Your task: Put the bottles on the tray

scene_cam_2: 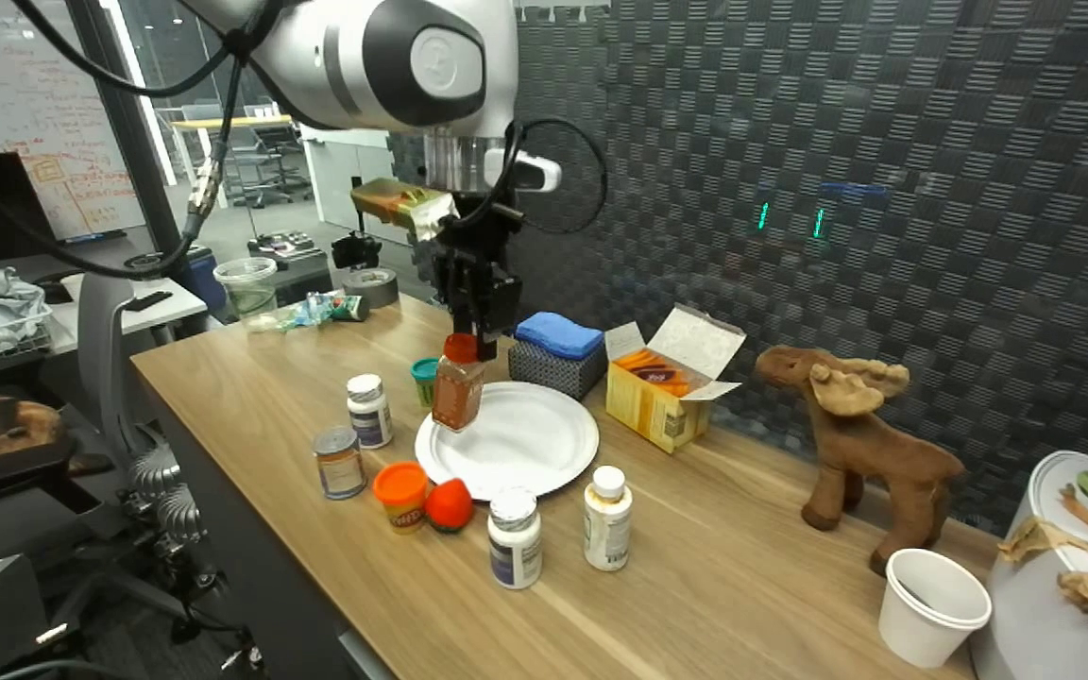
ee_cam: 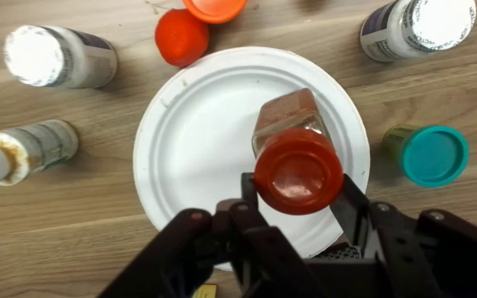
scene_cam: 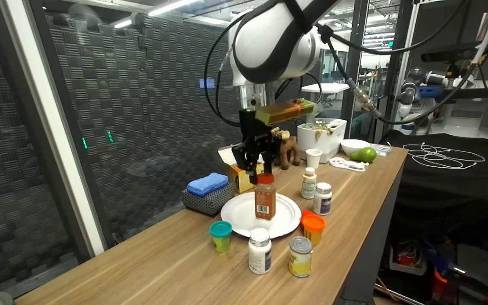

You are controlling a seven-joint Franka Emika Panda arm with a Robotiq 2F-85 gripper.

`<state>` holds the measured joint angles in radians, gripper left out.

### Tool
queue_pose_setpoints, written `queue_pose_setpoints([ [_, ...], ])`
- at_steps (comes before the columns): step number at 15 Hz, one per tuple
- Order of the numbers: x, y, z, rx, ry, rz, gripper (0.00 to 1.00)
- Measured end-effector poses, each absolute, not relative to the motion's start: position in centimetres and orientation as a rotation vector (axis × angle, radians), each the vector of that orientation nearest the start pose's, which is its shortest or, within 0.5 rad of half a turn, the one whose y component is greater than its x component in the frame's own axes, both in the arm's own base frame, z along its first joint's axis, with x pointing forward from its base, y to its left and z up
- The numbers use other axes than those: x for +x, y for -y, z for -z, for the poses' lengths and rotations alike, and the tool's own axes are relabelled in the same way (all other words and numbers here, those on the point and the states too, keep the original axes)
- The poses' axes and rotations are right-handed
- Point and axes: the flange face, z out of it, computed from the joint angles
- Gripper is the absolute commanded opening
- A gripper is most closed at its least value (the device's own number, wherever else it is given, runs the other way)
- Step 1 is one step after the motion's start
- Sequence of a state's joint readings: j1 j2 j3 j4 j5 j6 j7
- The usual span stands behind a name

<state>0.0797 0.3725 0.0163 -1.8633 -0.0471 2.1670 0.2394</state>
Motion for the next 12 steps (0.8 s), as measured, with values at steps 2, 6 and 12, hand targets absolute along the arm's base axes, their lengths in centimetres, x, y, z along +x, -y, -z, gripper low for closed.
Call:
queue_pose_setpoints([
  [2,62.2,-7.3,-29.4,-3.17,-0.178,-0.034,0.23],
  [6,63.0,-9.2,-28.4,-3.165,-0.16,0.136,0.23],
  [12,64.0,-9.1,-29.2,-3.226,-0.088,0.341,0.23],
])
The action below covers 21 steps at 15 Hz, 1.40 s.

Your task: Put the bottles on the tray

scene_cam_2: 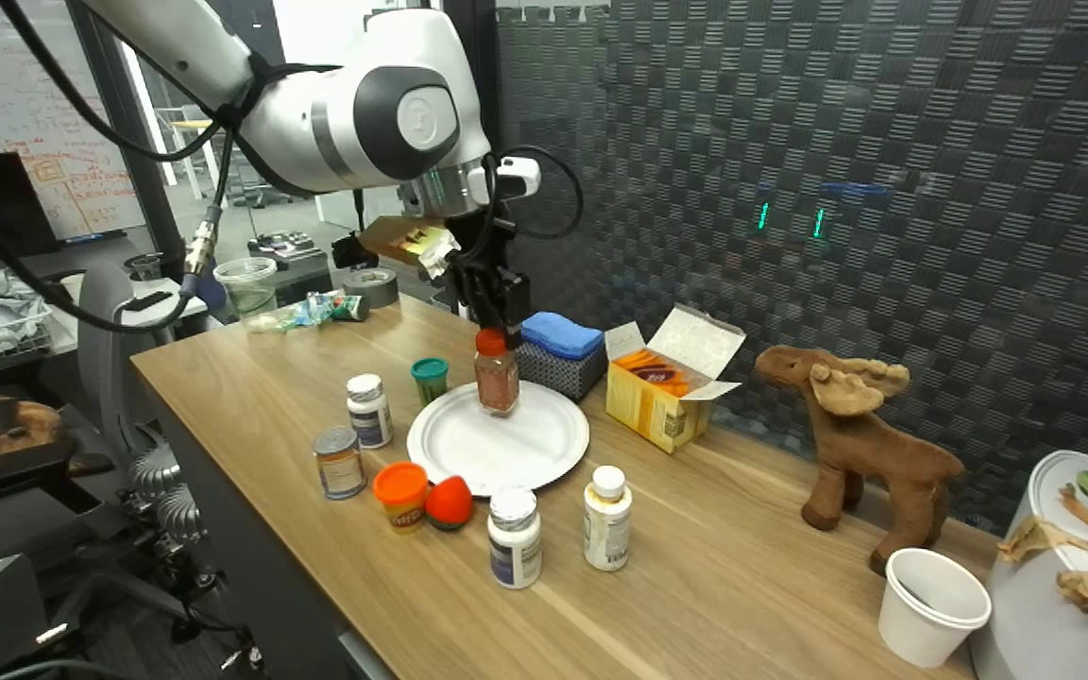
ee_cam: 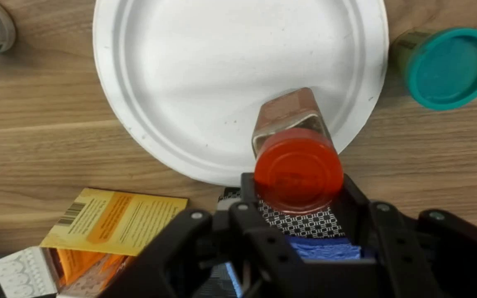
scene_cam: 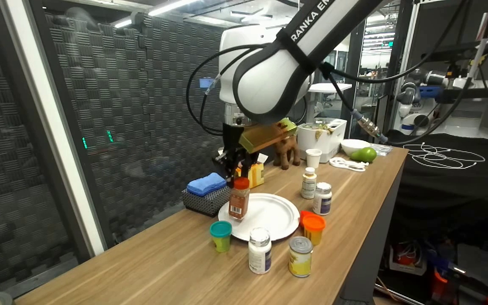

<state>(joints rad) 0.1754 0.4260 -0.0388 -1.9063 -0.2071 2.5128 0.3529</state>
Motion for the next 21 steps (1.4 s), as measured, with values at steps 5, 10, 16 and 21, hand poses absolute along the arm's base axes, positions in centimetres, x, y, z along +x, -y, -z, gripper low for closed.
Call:
queue_pose_setpoints([
  [5,64.4,-8.0,-28.8,-3.285,-0.045,0.424,0.23],
  [10,64.5,-7.6,-27.4,-3.304,-0.035,0.406,0.73],
  [16,64.6,-7.0,-27.7,-3.316,-0.066,0.391,1.0],
  [21,64.3,-4.0,-33.9,-3.33,-0.283,0.375,1.0],
])
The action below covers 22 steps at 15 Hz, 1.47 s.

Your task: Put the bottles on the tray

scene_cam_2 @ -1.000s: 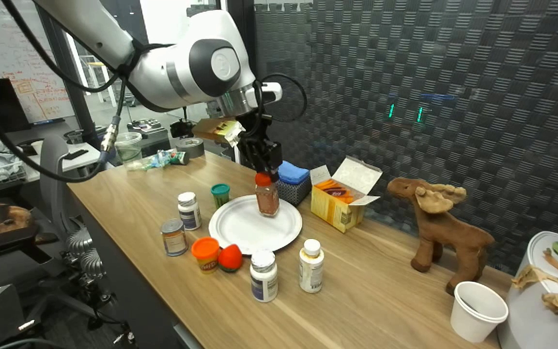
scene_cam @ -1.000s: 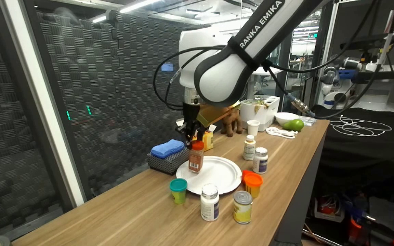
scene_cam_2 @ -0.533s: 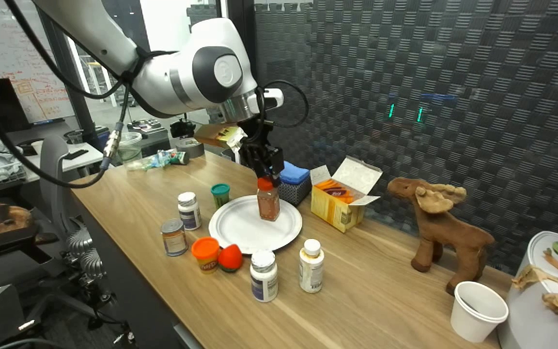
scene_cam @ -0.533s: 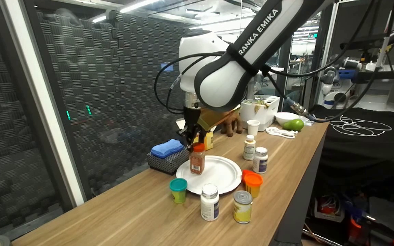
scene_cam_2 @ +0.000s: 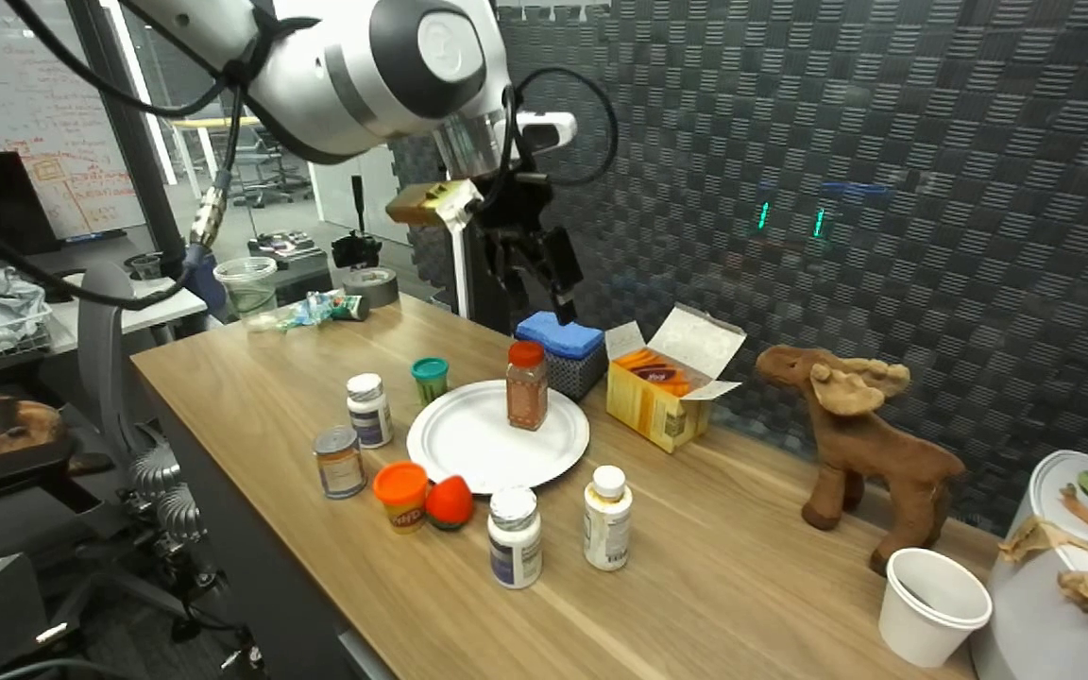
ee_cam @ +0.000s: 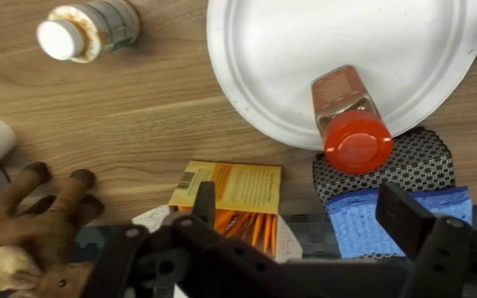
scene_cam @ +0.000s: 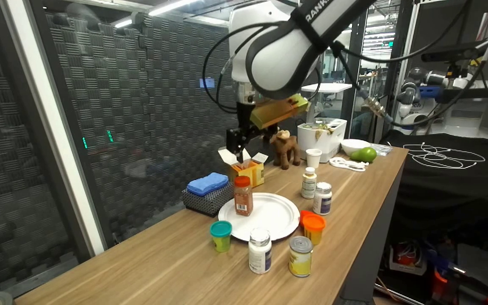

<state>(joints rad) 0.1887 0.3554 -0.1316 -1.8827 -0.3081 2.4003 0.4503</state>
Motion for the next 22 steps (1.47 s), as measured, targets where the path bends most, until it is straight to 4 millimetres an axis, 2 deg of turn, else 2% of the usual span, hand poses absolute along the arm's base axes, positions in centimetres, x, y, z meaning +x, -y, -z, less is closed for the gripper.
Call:
queue_pose_setpoints([
  [3,63.0,0.2,-37.7,-3.343,-0.461,0.248,1.0],
  [4,62.5,1.9,-38.3,-3.34,-0.522,0.197,1.0],
  [6,61.7,5.2,-38.3,-3.315,-0.625,0.094,1.0],
  [9,60.6,8.7,-36.2,-3.256,-0.709,-0.085,1.0],
  [12,59.5,10.6,-33.4,-3.202,-0.765,-0.215,1.0],
  [15,58.7,11.7,-31.5,-3.139,-0.806,-0.276,1.0],
  [22,58.3,13.0,-28.5,-3.021,-0.84,-0.337,1.0],
])
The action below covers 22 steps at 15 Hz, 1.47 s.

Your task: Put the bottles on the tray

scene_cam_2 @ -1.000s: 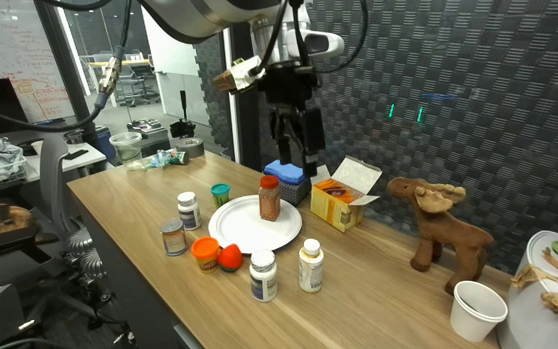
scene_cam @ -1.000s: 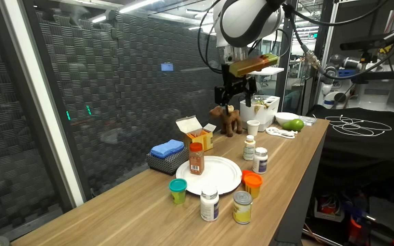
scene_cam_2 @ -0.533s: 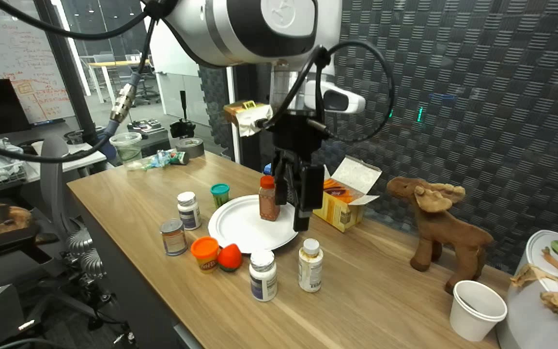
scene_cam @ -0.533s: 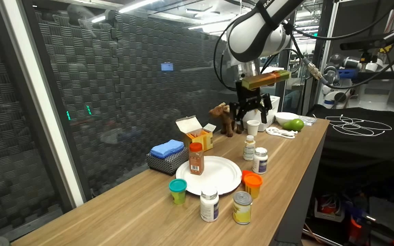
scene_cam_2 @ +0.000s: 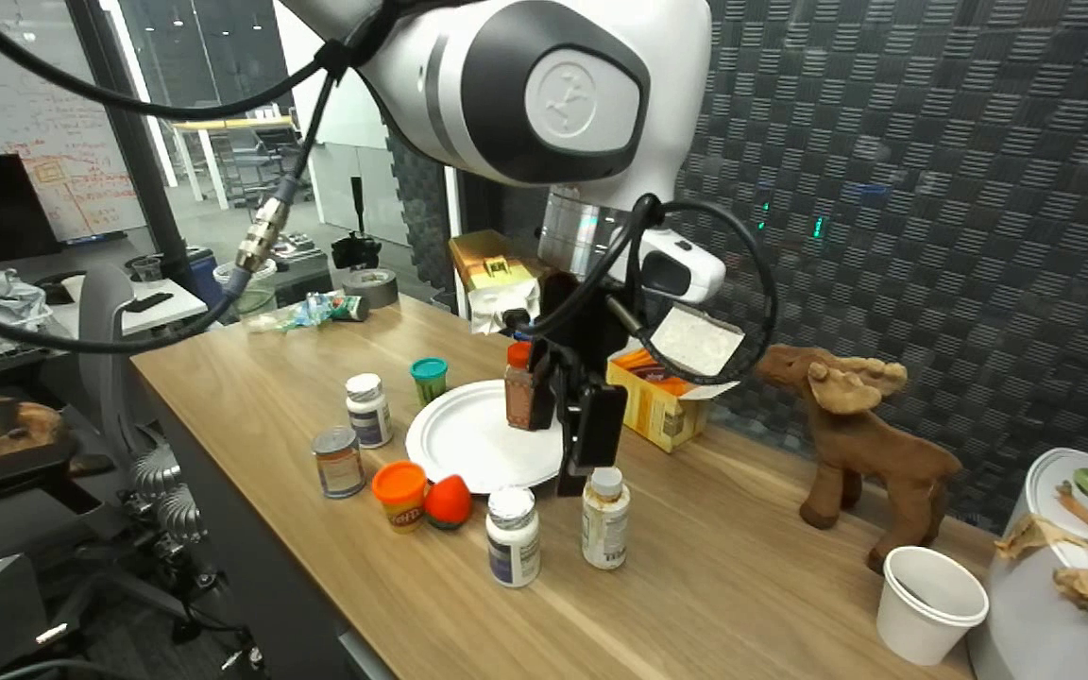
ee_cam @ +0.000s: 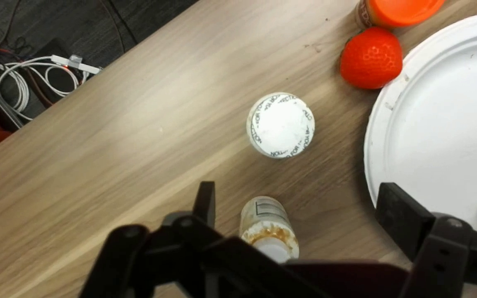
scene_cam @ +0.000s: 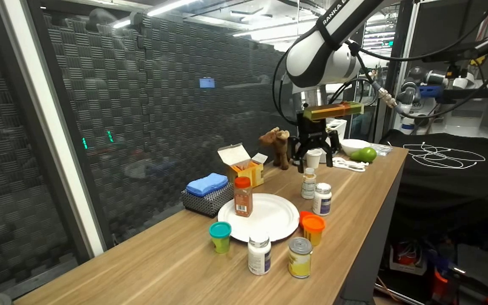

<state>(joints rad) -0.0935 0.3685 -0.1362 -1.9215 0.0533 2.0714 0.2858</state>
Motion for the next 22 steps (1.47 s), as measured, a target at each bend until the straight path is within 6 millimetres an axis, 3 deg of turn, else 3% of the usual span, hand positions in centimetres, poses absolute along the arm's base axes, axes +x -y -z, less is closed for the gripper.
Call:
queue_pose_setpoints([
  [6,58.6,13.7,-25.8,-3.017,-0.858,-0.319,1.0],
  [10,59.3,14.1,-25.4,-3.025,-0.865,-0.242,1.0],
  [11,59.5,14.1,-25.5,-3.026,-0.866,-0.219,0.94],
  [12,59.7,14.2,-25.6,-3.028,-0.866,-0.196,0.75],
  [16,60.1,14.3,-26.0,-3.031,-0.865,-0.147,0.42],
  [19,60.2,14.4,-26.1,-3.044,-0.858,-0.131,0.22],
  [21,60.2,14.8,-26.4,-3.062,-0.85,-0.118,0.16],
  [22,60.2,14.8,-26.5,-3.074,-0.842,-0.11,0.2],
])
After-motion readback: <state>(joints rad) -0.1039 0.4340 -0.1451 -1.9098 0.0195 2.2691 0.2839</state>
